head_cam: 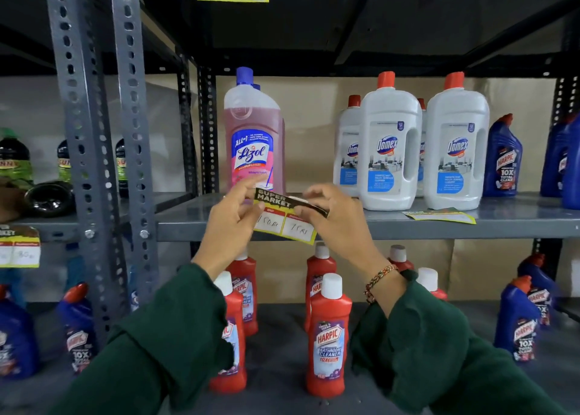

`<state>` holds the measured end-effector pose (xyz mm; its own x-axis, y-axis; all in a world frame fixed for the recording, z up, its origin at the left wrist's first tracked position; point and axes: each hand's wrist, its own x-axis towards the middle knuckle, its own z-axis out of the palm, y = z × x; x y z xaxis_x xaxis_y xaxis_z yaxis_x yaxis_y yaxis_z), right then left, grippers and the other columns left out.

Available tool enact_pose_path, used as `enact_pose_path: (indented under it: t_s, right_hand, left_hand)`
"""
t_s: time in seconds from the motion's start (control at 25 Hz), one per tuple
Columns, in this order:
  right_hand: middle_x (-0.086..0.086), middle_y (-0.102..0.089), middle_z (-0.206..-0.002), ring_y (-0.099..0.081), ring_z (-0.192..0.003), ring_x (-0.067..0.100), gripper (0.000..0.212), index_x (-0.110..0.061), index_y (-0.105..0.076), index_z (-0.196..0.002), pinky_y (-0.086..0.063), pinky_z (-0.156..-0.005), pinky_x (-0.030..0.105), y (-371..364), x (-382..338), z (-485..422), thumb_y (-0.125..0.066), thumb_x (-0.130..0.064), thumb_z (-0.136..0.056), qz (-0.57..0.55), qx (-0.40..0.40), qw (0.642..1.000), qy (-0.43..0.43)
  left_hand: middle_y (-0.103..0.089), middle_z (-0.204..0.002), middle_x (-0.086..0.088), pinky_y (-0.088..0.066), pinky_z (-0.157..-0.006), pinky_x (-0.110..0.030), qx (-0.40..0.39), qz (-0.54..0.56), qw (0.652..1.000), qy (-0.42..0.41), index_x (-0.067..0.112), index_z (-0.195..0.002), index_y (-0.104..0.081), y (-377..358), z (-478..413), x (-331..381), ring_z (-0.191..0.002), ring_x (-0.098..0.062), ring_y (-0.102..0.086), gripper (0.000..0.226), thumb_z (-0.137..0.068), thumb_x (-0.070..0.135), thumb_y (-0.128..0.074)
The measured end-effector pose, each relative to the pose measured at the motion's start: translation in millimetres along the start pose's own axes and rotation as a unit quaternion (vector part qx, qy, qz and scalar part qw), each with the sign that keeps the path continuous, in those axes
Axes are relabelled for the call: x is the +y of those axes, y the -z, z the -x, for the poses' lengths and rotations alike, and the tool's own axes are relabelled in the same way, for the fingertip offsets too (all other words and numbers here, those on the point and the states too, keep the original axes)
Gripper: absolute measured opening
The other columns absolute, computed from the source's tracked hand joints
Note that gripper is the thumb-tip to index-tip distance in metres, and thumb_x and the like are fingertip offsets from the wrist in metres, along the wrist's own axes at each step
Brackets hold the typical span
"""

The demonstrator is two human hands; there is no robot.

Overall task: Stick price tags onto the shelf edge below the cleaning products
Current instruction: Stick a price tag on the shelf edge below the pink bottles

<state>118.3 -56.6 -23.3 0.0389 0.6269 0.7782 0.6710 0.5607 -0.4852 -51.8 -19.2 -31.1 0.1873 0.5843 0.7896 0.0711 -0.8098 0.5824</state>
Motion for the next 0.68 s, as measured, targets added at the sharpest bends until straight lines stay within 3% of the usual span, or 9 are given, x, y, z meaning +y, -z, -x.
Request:
enact_pose_path:
  t_s: [0.08,0.16,0.28,0.36,0.48,0.6,0.68]
  right_hand:
    - [0.008,-0.075,-0.092,-0.068,-0.083,0.017,0.014,-0.011,-0.062,-0.092,-0.054,-0.079,0.039,-9.8,-1.2,5.9,-0.067,-0.015,-0.08,0.013,-0.009,1.0,-0.007]
    - [0.009,-0.075,-0.089,-0.068,-0.081,0.021,0.01,-0.01,-0.068,-0.089,-0.053,-0.08,0.039,-20.8,0.2,13.7,-0.067,-0.013,-0.08,0.037,-0.015,0.999,0.02]
    - [0.012,-0.074,-0.084,-0.062,-0.086,0.027,0.012,-0.01,-0.07,-0.091,-0.048,-0.08,0.034,-34.2,8.4,19.8,-0.065,-0.012,-0.081,0.13,-0.028,0.988,0.081]
    - [0.015,-0.071,-0.082,-0.055,-0.094,0.029,0.018,-0.01,-0.068,-0.098,-0.048,-0.083,0.038,-39.2,9.1,20.9,-0.065,-0.015,-0.08,0.171,-0.031,0.982,0.078]
    - [0.015,-0.063,-0.093,-0.051,-0.102,0.025,0.028,-0.01,-0.064,-0.106,-0.045,-0.089,0.039,-42.5,6.7,18.6,-0.066,-0.021,-0.08,0.178,-0.046,0.982,0.032]
    - [0.012,-0.06,-0.097,-0.054,-0.098,0.022,0.019,-0.014,-0.068,-0.094,-0.047,-0.088,0.036,-41.1,5.0,16.2,-0.064,-0.028,-0.081,0.18,-0.076,0.981,-0.012]
    - [0.016,-0.062,-0.101,-0.053,-0.108,0.024,0.02,-0.013,-0.069,-0.093,-0.046,-0.092,0.038,-42.5,3.6,17.3,-0.062,-0.028,-0.082,0.197,-0.095,0.976,-0.017]
  left_hand:
    - [-0.067,-0.084,0.004,-0.044,-0.062,-0.005,-0.017,-0.112,0.994,-0.001,0.031,-0.099,-0.06,13.1,8.0,-6.4,-0.074,0.005,-0.062,0.026,-0.088,0.008,-0.057]
    - [-0.069,-0.078,0.004,-0.04,-0.063,-0.003,-0.005,-0.203,0.979,-0.027,0.021,-0.088,-0.067,23.6,15.5,-16.2,-0.073,0.004,-0.059,0.01,-0.086,0.013,-0.061]
    - [-0.069,-0.099,-0.001,-0.034,-0.085,-0.012,-0.032,-0.286,0.956,-0.055,0.012,-0.087,-0.069,33.7,22.6,-34.0,-0.099,-0.004,-0.055,0.009,-0.086,0.015,-0.06]
    - [-0.064,-0.111,-0.002,-0.026,-0.097,-0.022,-0.033,-0.293,0.955,-0.043,0.011,-0.084,-0.069,37.8,22.8,-42.5,-0.114,-0.01,-0.044,0.01,-0.086,0.014,-0.06]
    - [-0.063,-0.119,-0.005,-0.021,-0.103,-0.028,-0.029,-0.279,0.959,-0.035,0.013,-0.082,-0.07,40.1,21.7,-46.9,-0.117,-0.012,-0.041,0.009,-0.085,0.014,-0.062]
    - [-0.062,-0.12,-0.002,-0.021,-0.104,-0.03,-0.037,-0.281,0.958,-0.028,0.016,-0.081,-0.072,43.5,19.0,-49.1,-0.119,-0.016,-0.045,0.006,-0.082,0.016,-0.065]
    - [-0.063,-0.119,0.0,-0.023,-0.102,-0.03,-0.031,-0.283,0.958,-0.022,0.015,-0.079,-0.072,42.7,19.5,-49.4,-0.117,-0.015,-0.045,0.005,-0.081,0.015,-0.067]
